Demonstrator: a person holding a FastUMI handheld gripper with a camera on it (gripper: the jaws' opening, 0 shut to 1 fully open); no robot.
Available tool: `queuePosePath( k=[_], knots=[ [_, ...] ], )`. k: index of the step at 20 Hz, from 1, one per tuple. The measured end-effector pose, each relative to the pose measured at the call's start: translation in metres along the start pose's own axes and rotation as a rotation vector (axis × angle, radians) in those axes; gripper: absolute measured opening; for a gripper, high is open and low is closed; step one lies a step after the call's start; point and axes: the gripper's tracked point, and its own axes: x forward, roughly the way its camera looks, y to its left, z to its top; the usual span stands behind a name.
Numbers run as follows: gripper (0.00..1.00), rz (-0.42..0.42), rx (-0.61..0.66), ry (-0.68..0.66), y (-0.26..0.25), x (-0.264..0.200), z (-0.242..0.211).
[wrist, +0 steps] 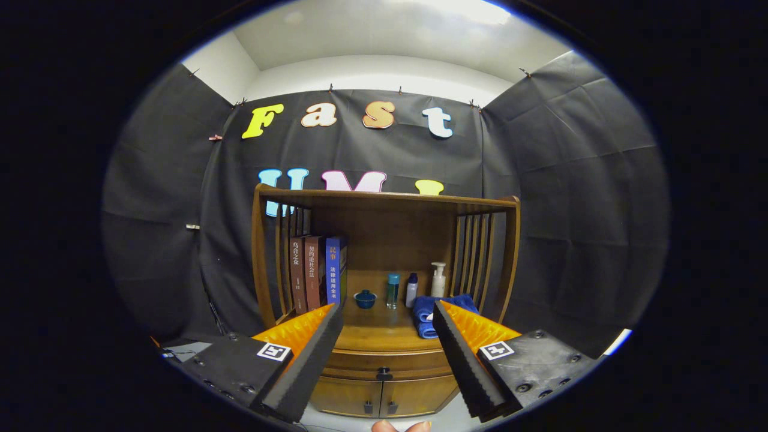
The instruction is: Pull open the drawer, take out the items inside it, and place them on the countertop above the cabinet.
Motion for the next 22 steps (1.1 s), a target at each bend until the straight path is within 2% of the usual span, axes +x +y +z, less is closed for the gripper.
queuePosePath(
  k=[3, 9, 14, 22],
  knots=[
    [0.99, -0.012, -0.017, -0.028, -0.006, 0.014, -0.014],
    [0.98, 0.025, 0.040, -0.040, 0.006, 0.074, -0.062],
    [0.99, 0.029, 0.027, 0.032, 0.006, 0.113, -0.143],
    [0.99, 0.029, 0.085, 0.166, 0.003, 0.140, -0.270]
  ],
)
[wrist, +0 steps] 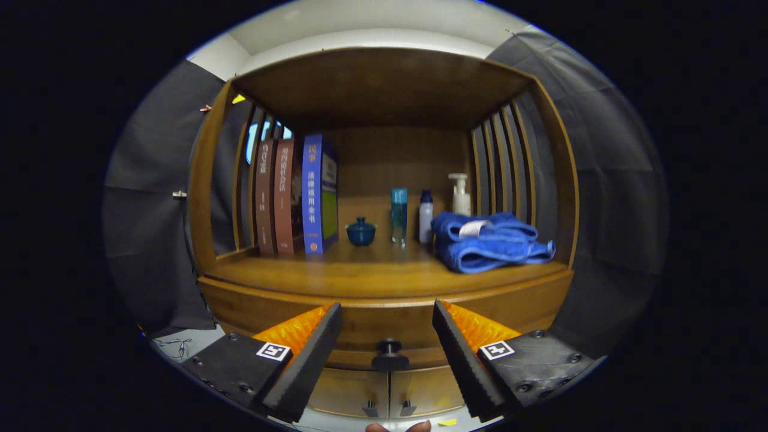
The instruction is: Pull open the drawer, take out the items inside it, and place them on the countertop above the cabinet.
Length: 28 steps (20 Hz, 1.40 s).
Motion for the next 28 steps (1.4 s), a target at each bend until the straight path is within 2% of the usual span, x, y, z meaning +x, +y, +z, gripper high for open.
queuePosePath(
  k=[3, 5, 7, 8, 9, 12, 14, 18, 28],
  knots=[
    [0.99, -0.011, -0.025, 0.073, -0.003, 0.011, -0.038],
    [0.95, -0.007, -0.014, 0.107, -0.005, 0.018, -0.057],
    [0.69, -0.003, 0.004, 0.162, -0.002, 0.020, -0.073],
    [0.55, 0.008, 0.008, 0.145, 0.000, 0.012, -0.067],
    [0.53, 0.013, -0.002, 0.137, -0.002, 0.021, -0.068],
    [0.34, 0.001, -0.037, 0.137, -0.003, 0.016, -0.071],
    [0.28, 0.000, -0.043, 0.143, -0.003, 0.017, -0.069],
    [0.28, -0.005, -0.018, 0.154, -0.004, 0.002, -0.069],
    [0.27, -0.007, 0.013, 0.161, -0.006, -0.079, -0.074]
  ],
)
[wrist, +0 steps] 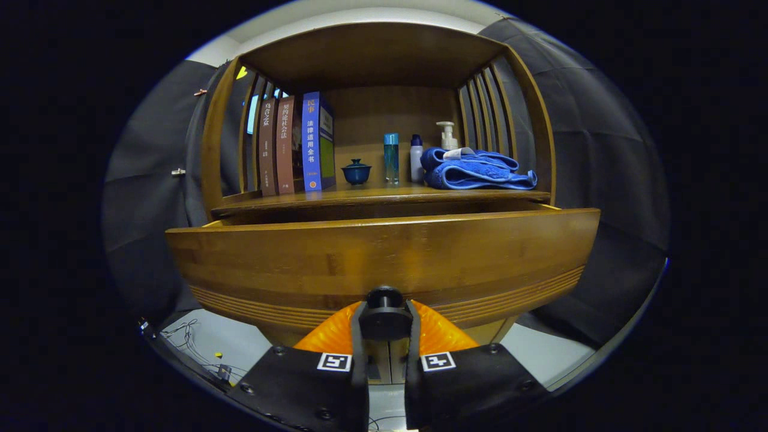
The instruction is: Pull open the drawer, take out the items inside it, and place them on the countertop above the cabinet.
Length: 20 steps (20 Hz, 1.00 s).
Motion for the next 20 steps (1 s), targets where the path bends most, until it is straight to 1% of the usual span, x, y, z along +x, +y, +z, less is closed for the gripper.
queuePosePath(
  k=[6, 11, 15, 16, 18, 20],
  knots=[
    [0.27, 0.010, 0.000, -0.001, -0.004, -0.037, -0.010],
    [0.27, 0.020, 0.001, 0.008, -0.005, -0.058, -0.020],
    [0.27, 0.037, -0.026, 0.008, -0.004, -0.060, -0.023],
    [0.34, 0.057, -0.015, 0.016, -0.001, -0.060, -0.022],
    [0.60, 0.088, 0.039, 0.084, 0.001, -0.062, -0.032],
    [0.86, 0.053, 0.102, 0.098, -0.012, -0.069, -0.028]
  ],
)
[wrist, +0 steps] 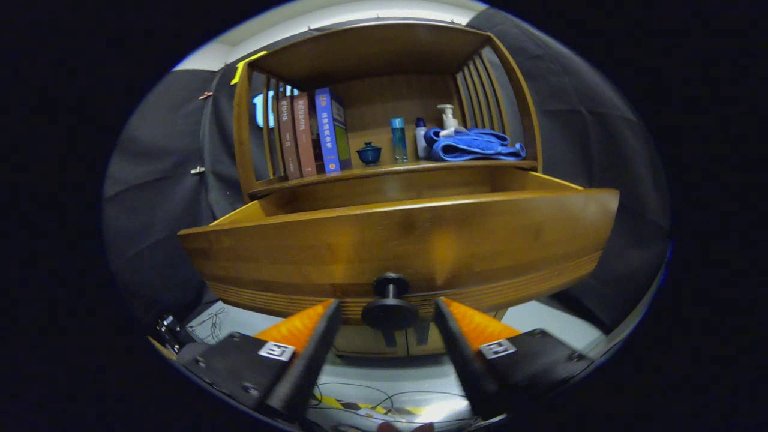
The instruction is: Pull open the drawer, take out the items inside it, and place them on the countertop above the cabinet.
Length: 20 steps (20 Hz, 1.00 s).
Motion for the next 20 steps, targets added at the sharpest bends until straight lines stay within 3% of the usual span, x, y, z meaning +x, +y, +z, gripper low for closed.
queuePosePath(
  k=[1, 6, 11, 13, 16, 20],
  knots=[
    [1.00, -0.008, 0.039, -0.020, -0.001, -0.005, 0.008],
    [0.99, -0.024, 0.045, -0.033, -0.009, -0.031, 0.066],
    [0.99, -0.034, -0.024, -0.111, -0.008, -0.039, 0.166],
    [0.98, 0.016, -0.018, -0.050, 0.009, -0.027, 0.188],
    [0.99, 0.082, -0.017, 0.177, 0.037, 0.007, 0.181],
    [0.99, 0.064, -0.162, 0.433, 0.045, 0.058, 0.144]
  ],
)
